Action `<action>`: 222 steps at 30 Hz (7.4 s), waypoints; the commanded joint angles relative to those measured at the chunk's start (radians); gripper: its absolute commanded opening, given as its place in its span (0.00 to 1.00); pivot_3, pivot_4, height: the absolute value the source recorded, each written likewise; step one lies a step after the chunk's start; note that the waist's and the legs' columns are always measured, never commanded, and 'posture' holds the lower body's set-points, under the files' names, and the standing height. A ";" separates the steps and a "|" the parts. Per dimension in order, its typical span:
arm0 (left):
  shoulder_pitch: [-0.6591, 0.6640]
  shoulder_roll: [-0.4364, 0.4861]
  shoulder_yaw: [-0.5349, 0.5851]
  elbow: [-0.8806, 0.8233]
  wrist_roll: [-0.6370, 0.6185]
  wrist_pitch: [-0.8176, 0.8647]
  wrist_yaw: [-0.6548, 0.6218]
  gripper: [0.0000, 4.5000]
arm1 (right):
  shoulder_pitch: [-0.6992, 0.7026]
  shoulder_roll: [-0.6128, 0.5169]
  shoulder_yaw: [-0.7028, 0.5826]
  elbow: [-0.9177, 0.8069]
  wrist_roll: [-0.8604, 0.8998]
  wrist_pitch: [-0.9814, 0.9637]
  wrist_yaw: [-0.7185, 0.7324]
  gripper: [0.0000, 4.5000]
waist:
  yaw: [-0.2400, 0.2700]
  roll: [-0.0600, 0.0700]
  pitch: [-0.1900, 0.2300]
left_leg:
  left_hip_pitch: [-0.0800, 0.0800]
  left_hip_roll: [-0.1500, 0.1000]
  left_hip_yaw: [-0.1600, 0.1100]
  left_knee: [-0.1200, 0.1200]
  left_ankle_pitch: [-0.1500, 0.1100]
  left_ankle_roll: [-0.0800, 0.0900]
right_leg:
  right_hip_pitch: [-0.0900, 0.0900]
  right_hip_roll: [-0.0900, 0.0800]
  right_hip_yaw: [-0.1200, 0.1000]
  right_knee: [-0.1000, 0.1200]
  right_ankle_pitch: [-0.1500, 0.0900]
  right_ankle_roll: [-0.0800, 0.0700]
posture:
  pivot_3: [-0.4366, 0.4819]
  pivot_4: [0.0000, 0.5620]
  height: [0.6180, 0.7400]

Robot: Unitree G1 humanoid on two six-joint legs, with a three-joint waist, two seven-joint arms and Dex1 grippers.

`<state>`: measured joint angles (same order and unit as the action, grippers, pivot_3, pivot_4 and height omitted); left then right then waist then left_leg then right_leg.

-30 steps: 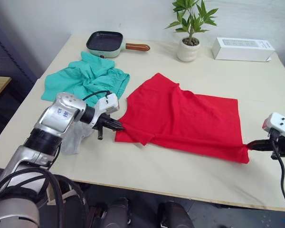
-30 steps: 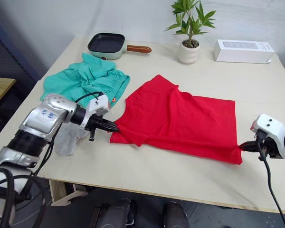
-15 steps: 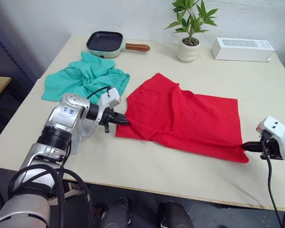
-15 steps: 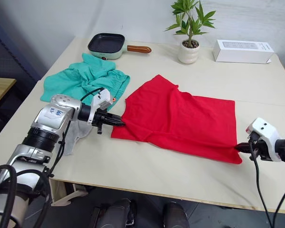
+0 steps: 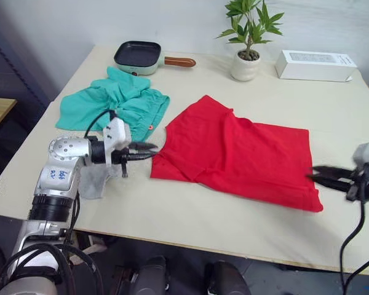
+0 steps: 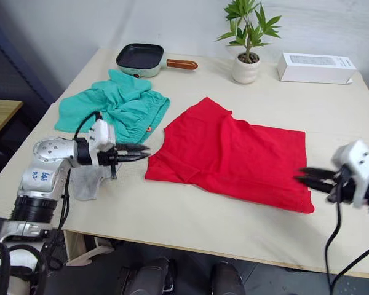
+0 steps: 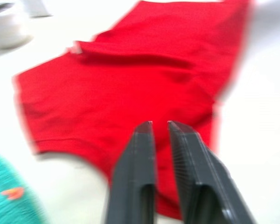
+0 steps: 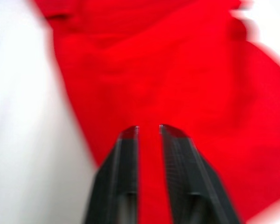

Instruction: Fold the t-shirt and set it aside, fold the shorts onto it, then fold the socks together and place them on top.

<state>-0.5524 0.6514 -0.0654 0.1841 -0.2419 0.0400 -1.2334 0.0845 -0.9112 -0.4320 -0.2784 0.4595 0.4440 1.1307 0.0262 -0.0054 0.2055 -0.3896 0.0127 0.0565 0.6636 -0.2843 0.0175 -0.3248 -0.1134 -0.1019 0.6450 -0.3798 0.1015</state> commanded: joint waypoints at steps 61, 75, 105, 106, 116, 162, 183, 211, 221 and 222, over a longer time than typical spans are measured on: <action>-0.027 -0.131 0.036 0.108 0.019 0.008 0.177 0.00 | 0.043 0.114 -0.017 0.368 -0.125 -0.473 -0.250 0.00 | -0.026 -0.001 0.000 | 0.000 0.000 0.002 -0.002 0.001 0.001 | -0.001 -0.001 0.000 -0.002 0.002 0.003 | 0.48 0.27 1.00; 0.114 -0.220 -0.086 -0.050 0.181 0.184 0.429 0.00 | 0.112 0.303 0.157 0.209 -0.218 -0.530 -0.367 0.00 | -0.010 -0.001 -0.001 | 0.000 -0.001 0.000 -0.003 0.000 0.001 | -0.001 -0.001 0.000 -0.002 0.002 0.003 | 0.48 0.27 1.00; 0.107 0.039 -0.133 0.004 0.283 -0.146 0.223 0.70 | -0.019 -0.070 0.143 0.584 -0.305 -0.672 -0.023 0.89 | -0.023 0.000 -0.001 | 0.003 0.000 0.003 -0.015 0.004 0.002 | 0.001 -0.001 0.000 -0.017 0.009 0.002 | 0.48 0.27 1.00; 0.099 0.035 -0.137 0.017 0.287 -0.143 0.226 0.70 | -0.035 -0.072 0.156 0.598 -0.310 -0.671 -0.020 0.85 | -0.024 -0.001 -0.001 | 0.003 0.000 0.003 -0.015 0.005 0.002 | 0.001 -0.001 0.000 -0.017 0.010 0.002 | 0.48 0.27 1.00; 0.000 0.027 -0.211 0.166 0.342 -0.112 0.220 0.30 | -0.113 -0.110 0.227 0.662 -0.302 -0.568 0.051 0.15 | -0.025 -0.001 -0.005 | 0.005 0.000 0.003 -0.015 0.007 0.006 | 0.004 -0.002 0.000 -0.018 0.015 0.001 | 0.48 0.27 1.00; 0.592 0.412 0.064 -0.766 0.072 0.462 0.121 0.21 | 0.492 -0.129 -0.106 -0.023 -0.108 -0.168 0.162 0.09 | -0.021 0.006 -0.005 | 0.002 0.003 0.004 -0.028 0.002 0.006 | -0.002 -0.001 0.001 -0.028 0.013 -0.002 | 0.48 0.27 1.00; -0.302 0.164 -0.036 0.173 -0.051 0.628 0.146 1.00 | -0.718 -0.113 0.371 0.873 -0.275 -0.222 0.192 0.99 | -0.020 0.004 -0.001 | -0.009 0.000 0.009 -0.023 0.016 -0.002 | -0.018 0.003 -0.003 -0.012 0.015 -0.001 | 0.48 0.27 1.00; -0.715 -0.310 -0.045 1.132 0.308 0.178 0.544 0.80 | -1.187 0.067 0.526 1.599 -0.608 -0.330 -0.014 0.47 | -0.032 -0.002 0.002 | -0.032 -0.005 0.013 0.000 0.018 0.004 | -0.042 0.000 -0.005 0.016 0.017 0.002 | 0.48 0.27 1.00; -0.728 -0.312 0.013 1.139 0.316 0.134 0.596 0.13 | -1.182 0.027 0.506 1.592 -0.605 -0.378 0.009 0.00 | -0.029 -0.002 0.002 | -0.032 -0.007 0.012 0.000 0.018 0.004 | -0.043 -0.001 -0.005 0.015 0.017 0.002 | 0.48 0.27 1.00; -0.728 -0.312 0.018 1.139 0.316 0.134 0.596 0.07 | -1.181 0.027 0.503 1.592 -0.603 -0.382 0.012 0.00 | -0.030 -0.002 0.002 | -0.032 -0.007 0.012 0.000 0.018 0.004 | -0.043 -0.001 -0.005 0.015 0.017 0.002 | 0.48 0.27 1.00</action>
<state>-1.2728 0.3379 -0.0567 1.3140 0.0661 0.1823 -0.6451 -1.0994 -0.8545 0.0914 1.3166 -0.1487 0.0770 1.1353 -0.0035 -0.0075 0.2071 -0.4218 0.0061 0.0689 0.6631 -0.2661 0.0217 -0.3679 -0.1142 -0.1073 0.6604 -0.3629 0.1033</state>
